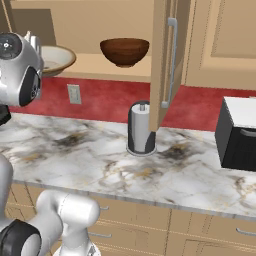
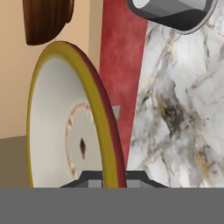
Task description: Open the cabinet. Pick the bowls from the counter and place them in the cabinet. Then close the cabinet.
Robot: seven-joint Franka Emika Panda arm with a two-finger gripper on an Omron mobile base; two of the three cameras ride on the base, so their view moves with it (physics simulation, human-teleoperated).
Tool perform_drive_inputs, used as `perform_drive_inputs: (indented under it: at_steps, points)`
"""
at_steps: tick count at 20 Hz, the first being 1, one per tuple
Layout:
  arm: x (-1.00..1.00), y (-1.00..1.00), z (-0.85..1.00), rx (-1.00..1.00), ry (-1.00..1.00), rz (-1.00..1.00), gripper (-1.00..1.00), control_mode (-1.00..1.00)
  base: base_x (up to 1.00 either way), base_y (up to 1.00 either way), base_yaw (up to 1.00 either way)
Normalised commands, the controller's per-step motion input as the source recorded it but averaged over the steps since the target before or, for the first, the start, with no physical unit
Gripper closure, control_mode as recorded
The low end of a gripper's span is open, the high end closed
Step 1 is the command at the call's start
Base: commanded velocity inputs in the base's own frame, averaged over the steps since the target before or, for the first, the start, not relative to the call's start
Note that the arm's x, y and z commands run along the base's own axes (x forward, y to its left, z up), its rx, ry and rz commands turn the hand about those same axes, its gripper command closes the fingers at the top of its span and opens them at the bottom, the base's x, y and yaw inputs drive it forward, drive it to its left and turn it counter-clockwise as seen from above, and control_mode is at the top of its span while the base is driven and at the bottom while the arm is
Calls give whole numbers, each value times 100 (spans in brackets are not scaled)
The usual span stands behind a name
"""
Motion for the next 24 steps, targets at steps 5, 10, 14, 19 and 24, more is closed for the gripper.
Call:
perform_drive_inputs:
  at_steps: [5, 10, 14, 19, 24]
  points:
    - [62, 0, 0, 0, 0, 0, 100, -100, 0, 0, 0]
    - [62, 0, 0, 0, 0, 0, 100, -100, 0, 0, 0]
    - [51, 0, -1, 0, 0, 0, 100, -100, 0, 0, 0]
    - [37, 0, -5, 0, 0, 0, 100, -100, 0, 0, 0]
    - [36, 7, 0, 0, -3, 0, 100, -100, 0, 0, 0]
